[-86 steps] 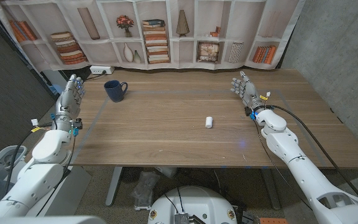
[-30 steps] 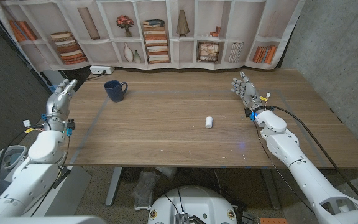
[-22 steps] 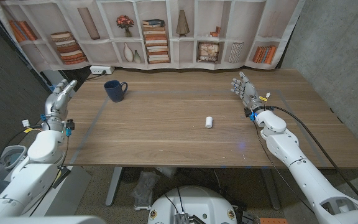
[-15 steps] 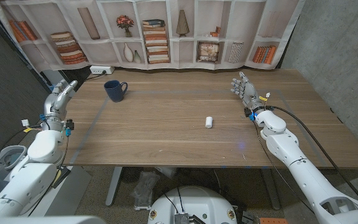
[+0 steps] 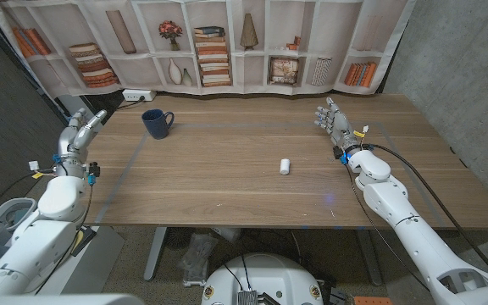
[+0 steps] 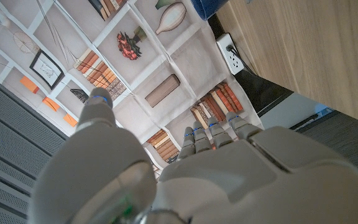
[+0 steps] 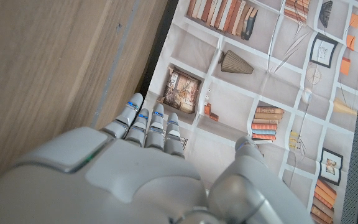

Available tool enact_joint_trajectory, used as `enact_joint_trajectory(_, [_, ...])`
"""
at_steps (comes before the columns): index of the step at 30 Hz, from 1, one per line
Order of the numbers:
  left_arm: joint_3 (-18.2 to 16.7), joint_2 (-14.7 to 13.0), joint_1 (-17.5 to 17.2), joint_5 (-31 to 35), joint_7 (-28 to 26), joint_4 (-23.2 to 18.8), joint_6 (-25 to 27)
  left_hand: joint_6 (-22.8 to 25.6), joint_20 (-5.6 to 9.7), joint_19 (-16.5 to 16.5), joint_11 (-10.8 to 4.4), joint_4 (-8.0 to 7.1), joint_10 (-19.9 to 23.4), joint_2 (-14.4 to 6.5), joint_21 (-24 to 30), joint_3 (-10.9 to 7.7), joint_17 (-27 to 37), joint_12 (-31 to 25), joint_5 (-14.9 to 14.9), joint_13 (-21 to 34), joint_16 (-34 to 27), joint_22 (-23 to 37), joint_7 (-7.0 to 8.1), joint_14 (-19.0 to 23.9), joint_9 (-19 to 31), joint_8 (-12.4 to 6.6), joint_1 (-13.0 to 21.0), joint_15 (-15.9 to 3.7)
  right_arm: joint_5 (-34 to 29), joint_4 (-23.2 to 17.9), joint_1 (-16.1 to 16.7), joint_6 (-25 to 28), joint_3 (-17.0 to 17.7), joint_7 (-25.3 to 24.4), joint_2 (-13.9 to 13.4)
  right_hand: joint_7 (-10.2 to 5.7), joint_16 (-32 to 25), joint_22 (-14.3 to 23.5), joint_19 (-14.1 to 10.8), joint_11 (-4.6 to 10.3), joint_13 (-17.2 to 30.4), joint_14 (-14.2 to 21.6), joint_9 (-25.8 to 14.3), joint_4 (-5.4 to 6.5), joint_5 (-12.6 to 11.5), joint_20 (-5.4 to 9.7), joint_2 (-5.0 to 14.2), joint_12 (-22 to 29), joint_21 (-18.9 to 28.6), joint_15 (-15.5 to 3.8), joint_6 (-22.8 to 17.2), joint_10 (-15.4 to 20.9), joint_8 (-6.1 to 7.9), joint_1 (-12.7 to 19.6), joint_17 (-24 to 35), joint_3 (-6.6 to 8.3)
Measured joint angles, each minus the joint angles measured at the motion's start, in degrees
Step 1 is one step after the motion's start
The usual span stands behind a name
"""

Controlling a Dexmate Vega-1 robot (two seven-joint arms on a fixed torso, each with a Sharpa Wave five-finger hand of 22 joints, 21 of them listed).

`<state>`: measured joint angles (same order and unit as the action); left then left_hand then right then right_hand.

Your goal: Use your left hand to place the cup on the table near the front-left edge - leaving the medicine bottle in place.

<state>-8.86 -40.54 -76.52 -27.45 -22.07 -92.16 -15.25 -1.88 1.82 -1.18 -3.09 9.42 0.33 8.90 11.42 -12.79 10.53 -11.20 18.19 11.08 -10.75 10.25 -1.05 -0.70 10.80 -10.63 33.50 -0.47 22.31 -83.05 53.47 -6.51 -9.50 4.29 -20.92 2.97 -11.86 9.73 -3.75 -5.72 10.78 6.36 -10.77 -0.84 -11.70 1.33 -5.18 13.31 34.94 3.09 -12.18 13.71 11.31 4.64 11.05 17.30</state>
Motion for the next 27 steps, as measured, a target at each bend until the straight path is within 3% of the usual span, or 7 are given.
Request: enact_joint_trajectory(27, [2.1,-1.3,2.3,4.8,-3.9,0.9,3.4,-2.9,0.22,-0.4,-0.10,-0.39,-2.2,1.2,0.0,3.08,0.3,0.0,0.0,0.0,0.0,0.0,-0.08,-1.1,0.3,0.21,0.3,0.44,0.2,-0.3,0.4,-0.4,0.2,-0.5,-0.1,0.00,0.0,0.0,-0.1,0.00,0.0,0.3,0.0,0.00,0.0,-0.06,0.00,0.0,-0.9,0.29,0.0,0.0,0.00,0.0,0.0,0.00])
